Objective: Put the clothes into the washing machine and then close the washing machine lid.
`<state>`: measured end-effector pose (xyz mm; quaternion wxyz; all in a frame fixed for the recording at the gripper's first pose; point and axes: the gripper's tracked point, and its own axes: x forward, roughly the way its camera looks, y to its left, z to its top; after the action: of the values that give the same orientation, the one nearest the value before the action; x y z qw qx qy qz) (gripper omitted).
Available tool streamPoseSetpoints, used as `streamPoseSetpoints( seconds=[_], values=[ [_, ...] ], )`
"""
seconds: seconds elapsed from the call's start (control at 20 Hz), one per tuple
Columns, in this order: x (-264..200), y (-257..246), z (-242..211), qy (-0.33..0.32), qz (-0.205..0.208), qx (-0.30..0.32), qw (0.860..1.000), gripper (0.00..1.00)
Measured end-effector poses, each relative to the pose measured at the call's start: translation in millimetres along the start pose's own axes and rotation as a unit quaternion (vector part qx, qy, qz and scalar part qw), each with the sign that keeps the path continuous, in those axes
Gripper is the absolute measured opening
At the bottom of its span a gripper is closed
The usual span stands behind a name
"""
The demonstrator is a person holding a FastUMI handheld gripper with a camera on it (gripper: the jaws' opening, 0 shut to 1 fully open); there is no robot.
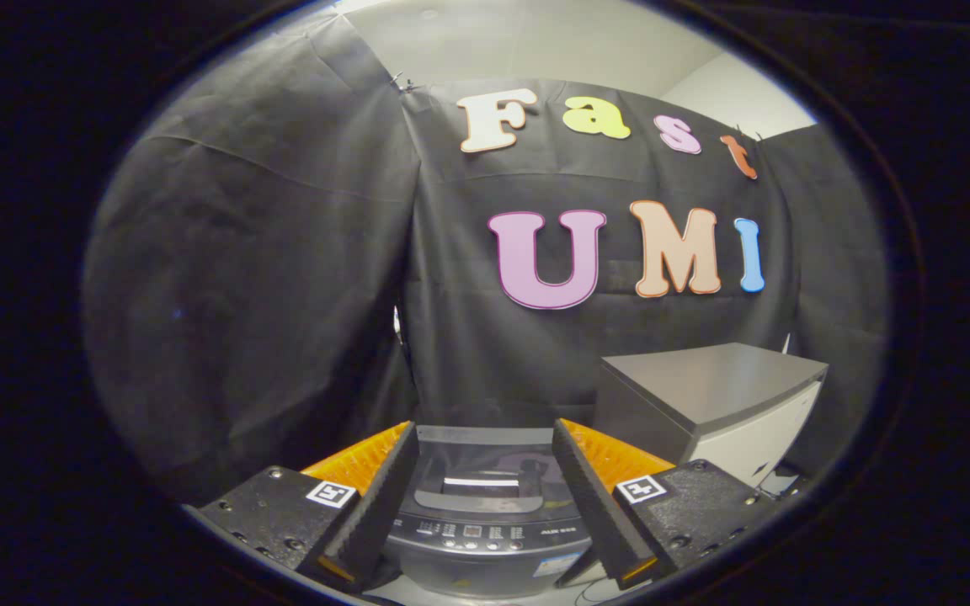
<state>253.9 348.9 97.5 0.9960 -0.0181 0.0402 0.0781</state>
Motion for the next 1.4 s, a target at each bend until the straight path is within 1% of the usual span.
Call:
streamPoseSetpoints(
  seconds=[0.15,0.25,0.55,0.75,0.85,0.95,1.1,1.25,1.4],
  values=[
    [-25,-17,-1,-0.029,-0.014,-0.024,0.999,0.97],
    [-36,-32,-2,-0.046,-0.026,-0.026,0.998,0.97],
    [-73,-47,19,-0.086,-0.026,-0.039,0.995,0.97],
    [-88,-54,10,-0.083,-0.018,-0.029,0.996,0.97],
    [-97,-63,10,-0.09,-0.027,-0.023,0.995,0.97],
    [-101,-67,6,-0.1,-0.026,-0.004,0.995,0.97],
    [-98,-72,-17,-0.081,-0.022,0.03,0.996,0.97],
    [-94,-84,-36,-0.051,-0.036,0.029,0.998,0.97],
    [-96,-93,-38,-0.048,-0.045,0.018,0.998,0.97]
  ],
)
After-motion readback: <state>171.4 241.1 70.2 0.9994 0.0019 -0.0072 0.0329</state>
